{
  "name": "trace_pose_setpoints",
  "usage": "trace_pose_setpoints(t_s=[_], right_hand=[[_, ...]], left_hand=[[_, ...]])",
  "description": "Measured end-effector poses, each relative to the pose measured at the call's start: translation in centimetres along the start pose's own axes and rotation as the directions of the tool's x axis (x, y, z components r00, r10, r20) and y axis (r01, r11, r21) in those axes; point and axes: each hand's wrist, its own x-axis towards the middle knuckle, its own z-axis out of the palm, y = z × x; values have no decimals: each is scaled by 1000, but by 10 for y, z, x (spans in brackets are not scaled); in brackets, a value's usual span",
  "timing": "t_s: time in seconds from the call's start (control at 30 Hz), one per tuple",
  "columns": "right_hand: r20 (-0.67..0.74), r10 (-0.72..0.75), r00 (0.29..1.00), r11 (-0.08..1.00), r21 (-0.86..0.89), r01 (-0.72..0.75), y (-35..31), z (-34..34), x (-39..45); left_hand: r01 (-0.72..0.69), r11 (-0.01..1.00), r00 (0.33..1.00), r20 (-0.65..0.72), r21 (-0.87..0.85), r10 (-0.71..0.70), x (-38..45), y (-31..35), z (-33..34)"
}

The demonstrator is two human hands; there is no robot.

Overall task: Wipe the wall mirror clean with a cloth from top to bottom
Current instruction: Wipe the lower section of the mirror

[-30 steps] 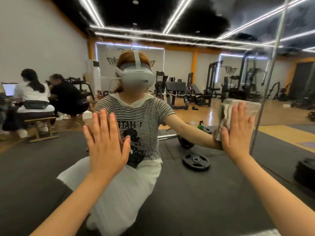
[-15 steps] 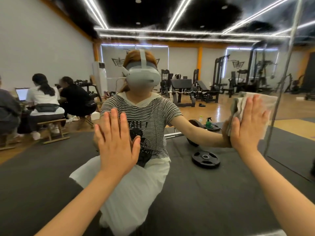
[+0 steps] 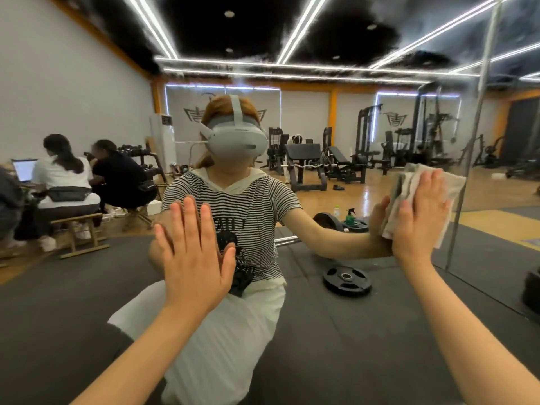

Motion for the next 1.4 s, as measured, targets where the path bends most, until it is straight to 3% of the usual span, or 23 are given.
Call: trace_pose_setpoints(t_s=[0.1, 0.2, 0.37, 0.53, 0.7, 0.9, 0.97, 1.03, 1.13, 1.2, 1.4], right_hand=[[-89, 183, 979, 983, 30, -181, -23, 6, 3], [-104, 201, 974, 978, -32, -205, -46, 15, -5], [11, -85, 996, 989, -124, 86, -63, 31, -31], [179, -314, 932, 928, -150, 342, -26, 9, -20], [134, -150, 980, 979, -117, 166, -25, 3, -12], [5, 140, 990, 990, -2, -140, -77, 22, -26], [-4, 58, 998, 998, -18, -58, -96, 31, -40], [30, -126, 992, 990, -53, 128, -104, 38, -54], [147, -388, 910, 912, -82, 402, -84, 33, -51], [189, -444, 876, 876, -113, 468, -59, 24, -40], [106, -56, 993, 990, -120, 69, -12, -1, -12]], left_hand=[[3, 1000, 1000, 6, 5, -3, 0, 1, 1], [3, 1000, 1000, 7, 17, -4, 0, 1, 1], [-1, 1000, 1000, 5, 0, 1, 0, 1, 0], [-20, 999, 999, 31, -29, 21, 0, -4, -4], [-19, 999, 998, 51, -37, 21, 0, -7, -8], [2, 1000, 998, 58, -6, -2, -1, -1, -6], [-3, 1000, 998, 57, -4, 3, -1, 0, -5], [-11, 1000, 999, 49, -12, 11, -1, -1, -4], [-24, 999, 999, 40, -28, 26, -2, -4, -4], [-29, 999, 999, 38, -40, 30, -2, -6, -6], [-17, 999, 999, 46, -29, 18, -2, -5, -6]])
